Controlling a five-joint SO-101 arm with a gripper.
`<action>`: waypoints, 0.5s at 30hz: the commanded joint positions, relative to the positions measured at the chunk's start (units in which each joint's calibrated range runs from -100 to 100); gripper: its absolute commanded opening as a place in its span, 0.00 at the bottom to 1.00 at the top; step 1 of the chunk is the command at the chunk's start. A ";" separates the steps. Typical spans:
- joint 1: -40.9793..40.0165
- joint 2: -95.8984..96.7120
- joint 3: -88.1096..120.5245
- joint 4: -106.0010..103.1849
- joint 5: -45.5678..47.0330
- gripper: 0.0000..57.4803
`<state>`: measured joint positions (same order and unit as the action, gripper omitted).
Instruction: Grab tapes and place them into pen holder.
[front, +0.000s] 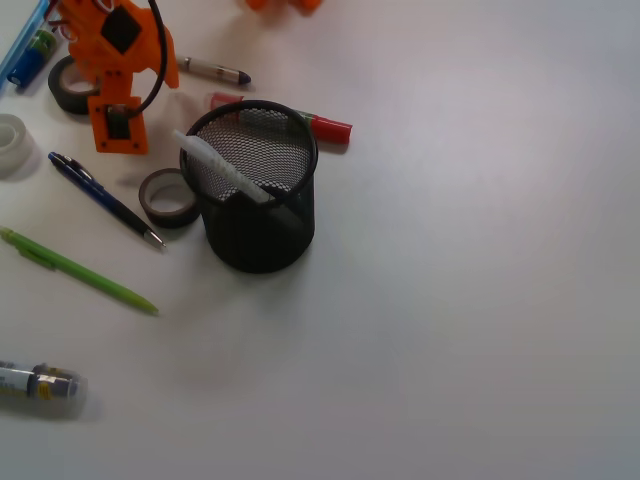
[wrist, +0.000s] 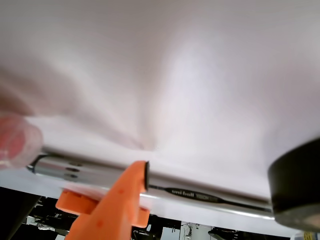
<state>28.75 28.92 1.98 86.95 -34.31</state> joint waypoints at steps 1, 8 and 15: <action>-0.07 -0.40 -1.52 -0.25 0.20 0.66; -0.22 0.11 -5.42 0.10 3.37 0.02; 1.20 0.11 -11.31 0.18 8.01 0.00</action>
<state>28.82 29.53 -5.93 87.39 -28.11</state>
